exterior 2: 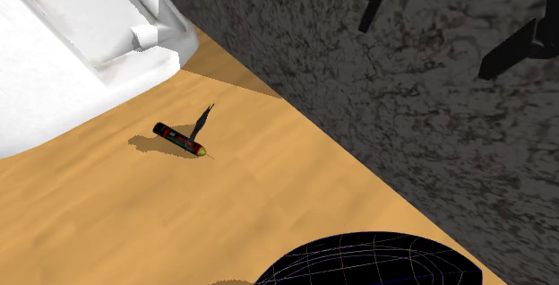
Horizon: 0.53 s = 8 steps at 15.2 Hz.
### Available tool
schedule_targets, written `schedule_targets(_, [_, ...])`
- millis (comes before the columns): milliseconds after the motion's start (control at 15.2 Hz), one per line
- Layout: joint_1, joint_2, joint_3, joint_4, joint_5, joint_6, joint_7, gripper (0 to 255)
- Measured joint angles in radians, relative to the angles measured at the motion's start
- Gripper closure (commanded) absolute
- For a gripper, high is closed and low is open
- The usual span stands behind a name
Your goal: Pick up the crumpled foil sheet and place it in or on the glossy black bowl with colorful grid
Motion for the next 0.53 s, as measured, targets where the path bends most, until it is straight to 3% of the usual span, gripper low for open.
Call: schedule_targets(528, [0.042, 0.017, 0.043, -0.141, 0.091, 0.137, 0.051, 0])
